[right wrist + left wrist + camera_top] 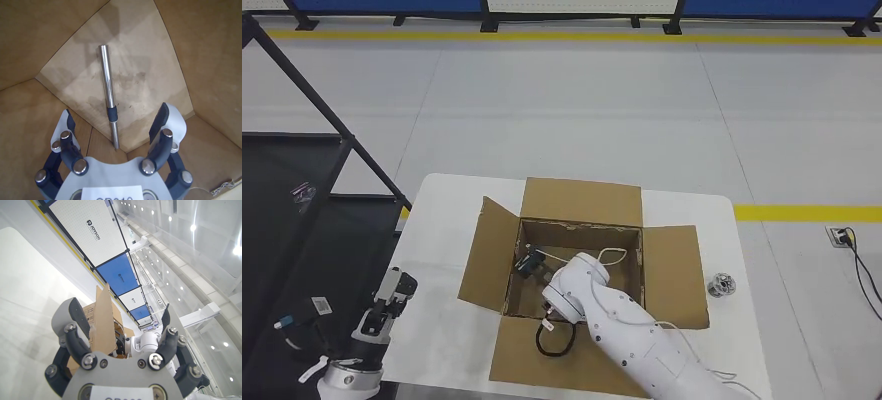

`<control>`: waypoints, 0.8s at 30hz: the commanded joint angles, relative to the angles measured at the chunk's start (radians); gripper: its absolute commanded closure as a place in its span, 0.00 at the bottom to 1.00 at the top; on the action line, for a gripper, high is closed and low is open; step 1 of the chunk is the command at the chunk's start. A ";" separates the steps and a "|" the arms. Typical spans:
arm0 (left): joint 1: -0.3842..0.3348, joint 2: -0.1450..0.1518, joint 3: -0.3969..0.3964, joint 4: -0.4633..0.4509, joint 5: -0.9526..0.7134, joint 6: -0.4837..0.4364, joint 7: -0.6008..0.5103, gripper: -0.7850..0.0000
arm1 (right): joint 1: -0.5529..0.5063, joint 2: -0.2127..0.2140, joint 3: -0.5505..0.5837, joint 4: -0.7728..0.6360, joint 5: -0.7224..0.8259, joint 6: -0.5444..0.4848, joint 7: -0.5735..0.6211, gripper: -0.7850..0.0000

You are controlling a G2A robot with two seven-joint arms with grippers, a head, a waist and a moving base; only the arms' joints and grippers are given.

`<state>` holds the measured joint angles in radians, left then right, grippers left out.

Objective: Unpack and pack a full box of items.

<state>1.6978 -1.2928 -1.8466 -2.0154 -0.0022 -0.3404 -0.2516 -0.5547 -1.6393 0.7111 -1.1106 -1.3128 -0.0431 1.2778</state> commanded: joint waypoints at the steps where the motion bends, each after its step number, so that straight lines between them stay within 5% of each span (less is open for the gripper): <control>1: 0.000 0.000 0.000 0.000 0.000 0.000 0.000 0.00 | -0.009 0.000 0.007 0.010 -0.012 0.038 -0.027 0.00; 9: 0.000 0.000 0.000 0.000 0.000 0.000 0.000 0.00 | 0.034 -0.035 -0.012 0.167 0.023 0.036 -0.057 0.00; 10: 0.000 0.000 0.000 0.000 0.000 0.000 0.000 0.00 | 0.042 -0.039 -0.012 0.184 0.031 0.031 -0.063 0.12; 11: 0.000 0.000 0.000 0.000 0.000 0.000 0.000 0.00 | 0.049 -0.043 -0.012 0.198 0.036 0.028 -0.069 0.40; 12: 0.000 0.000 0.000 0.000 0.000 0.000 0.000 0.00 | 0.054 -0.046 -0.013 0.212 0.040 0.024 -0.072 0.55; 15: 0.000 0.000 0.000 0.000 0.000 0.000 0.000 0.00 | 0.069 -0.057 -0.013 0.254 0.064 0.009 -0.073 0.80; 24: 0.000 0.000 0.000 0.000 0.000 0.000 0.000 0.00 | 0.109 -0.086 -0.016 0.355 0.101 -0.010 -0.099 0.78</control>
<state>1.6978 -1.2928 -1.8466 -2.0154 -0.0022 -0.3404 -0.2516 -0.4495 -1.7234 0.6899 -0.7663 -1.2163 -0.0591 1.1865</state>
